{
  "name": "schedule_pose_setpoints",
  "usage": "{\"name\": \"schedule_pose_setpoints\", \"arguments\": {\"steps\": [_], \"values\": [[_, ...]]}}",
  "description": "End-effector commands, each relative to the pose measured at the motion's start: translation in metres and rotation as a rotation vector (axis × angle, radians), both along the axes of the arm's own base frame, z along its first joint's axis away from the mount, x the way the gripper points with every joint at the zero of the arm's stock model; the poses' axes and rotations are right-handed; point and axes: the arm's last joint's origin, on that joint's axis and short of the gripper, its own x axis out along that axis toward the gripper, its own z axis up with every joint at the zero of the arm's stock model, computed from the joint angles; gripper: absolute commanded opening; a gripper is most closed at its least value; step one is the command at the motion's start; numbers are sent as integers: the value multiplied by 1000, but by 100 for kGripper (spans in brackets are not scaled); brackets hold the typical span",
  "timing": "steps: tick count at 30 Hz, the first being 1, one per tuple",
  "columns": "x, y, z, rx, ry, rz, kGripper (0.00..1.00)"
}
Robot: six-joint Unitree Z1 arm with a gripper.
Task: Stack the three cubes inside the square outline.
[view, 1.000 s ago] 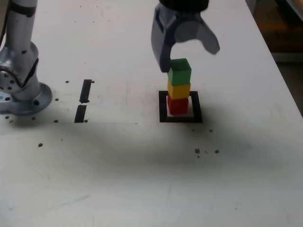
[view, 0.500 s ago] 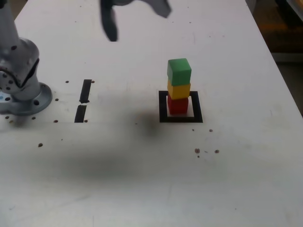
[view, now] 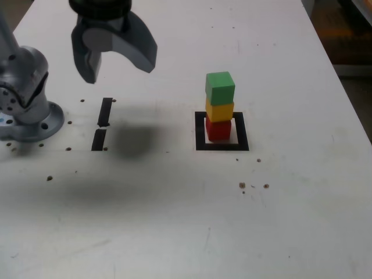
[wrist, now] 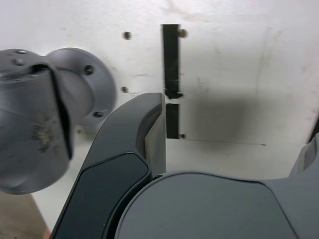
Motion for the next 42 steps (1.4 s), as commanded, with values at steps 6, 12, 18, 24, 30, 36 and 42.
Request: {"name": "schedule_pose_setpoints", "arguments": {"steps": [6, 12, 18, 24, 30, 36, 42], "values": [[-18, 6, -17, -7, -1, 19, 100], [-17, 9, -32, -25, -22, 16, 100], [-21, 12, -51, -46, -1, 9, 100], [-25, 13, -62, -65, 3, -16, 100], [-27, 14, -64, -66, 8, -32, 100], [-30, 13, -64, -67, 15, -34, 100], [-32, 13, -64, -83, 9, -30, 99]]}}
